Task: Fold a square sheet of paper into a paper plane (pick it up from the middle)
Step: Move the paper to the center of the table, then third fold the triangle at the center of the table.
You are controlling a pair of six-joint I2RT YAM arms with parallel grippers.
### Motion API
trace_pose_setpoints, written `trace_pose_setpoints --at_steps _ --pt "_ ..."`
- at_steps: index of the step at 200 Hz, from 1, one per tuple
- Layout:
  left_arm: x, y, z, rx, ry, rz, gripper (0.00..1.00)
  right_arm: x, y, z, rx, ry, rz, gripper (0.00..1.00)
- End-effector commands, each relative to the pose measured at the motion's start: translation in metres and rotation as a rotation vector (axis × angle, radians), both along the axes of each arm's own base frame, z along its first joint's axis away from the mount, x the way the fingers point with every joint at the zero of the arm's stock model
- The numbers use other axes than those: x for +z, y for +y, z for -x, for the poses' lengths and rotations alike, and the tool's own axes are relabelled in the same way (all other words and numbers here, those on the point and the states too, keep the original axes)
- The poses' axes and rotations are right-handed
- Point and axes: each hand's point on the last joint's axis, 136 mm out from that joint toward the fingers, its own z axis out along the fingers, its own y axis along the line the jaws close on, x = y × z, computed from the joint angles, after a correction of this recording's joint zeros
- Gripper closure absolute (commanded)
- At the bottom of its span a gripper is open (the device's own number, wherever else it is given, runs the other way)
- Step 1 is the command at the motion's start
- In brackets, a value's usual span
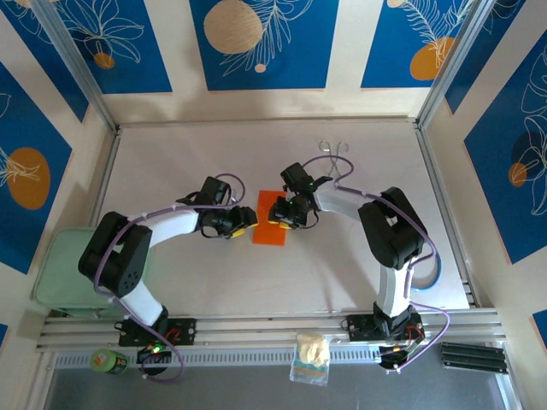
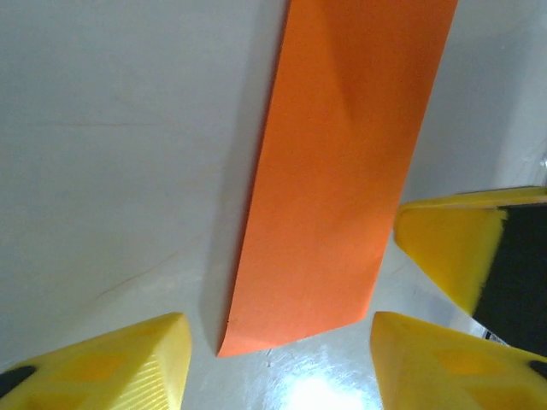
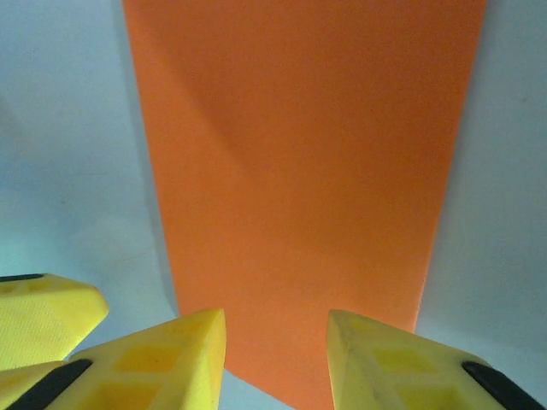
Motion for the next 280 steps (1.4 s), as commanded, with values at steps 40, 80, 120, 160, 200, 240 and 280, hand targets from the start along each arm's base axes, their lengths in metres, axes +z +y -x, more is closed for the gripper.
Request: trace_pose_setpoints --at_steps 40,80,120,160,200,240,280 --pt "-0.001 -0.011 -0.007 -0.046 0.006 0.000 0.52 -0.031 -0.012 0.011 -0.022 0.092 0.043 0.65" --pt "-0.007 -0.016 -0.006 -0.067 0.028 0.004 0.54 -0.042 -0.017 0.016 -0.023 0.114 0.064 0.65" --pt "-0.011 -0.023 -0.003 -0.086 0.049 0.016 0.56 -0.045 -0.019 0.017 -0.021 0.118 0.072 0.65" --pt "-0.018 -0.024 0.000 -0.102 0.068 -0.003 0.55 -0.046 -0.018 0.017 -0.017 0.121 0.072 0.65" --pt "-0.021 -0.032 0.005 -0.141 0.088 0.015 0.54 -0.047 -0.019 0.017 -0.016 0.122 0.075 0.66" --pt "-0.011 -0.038 0.010 -0.179 0.081 0.055 0.55 -0.046 -0.020 0.014 -0.018 0.122 0.072 0.66" --pt "0.002 -0.040 0.010 -0.177 0.057 0.100 0.55 -0.045 -0.022 0.011 -0.021 0.118 0.073 0.66"
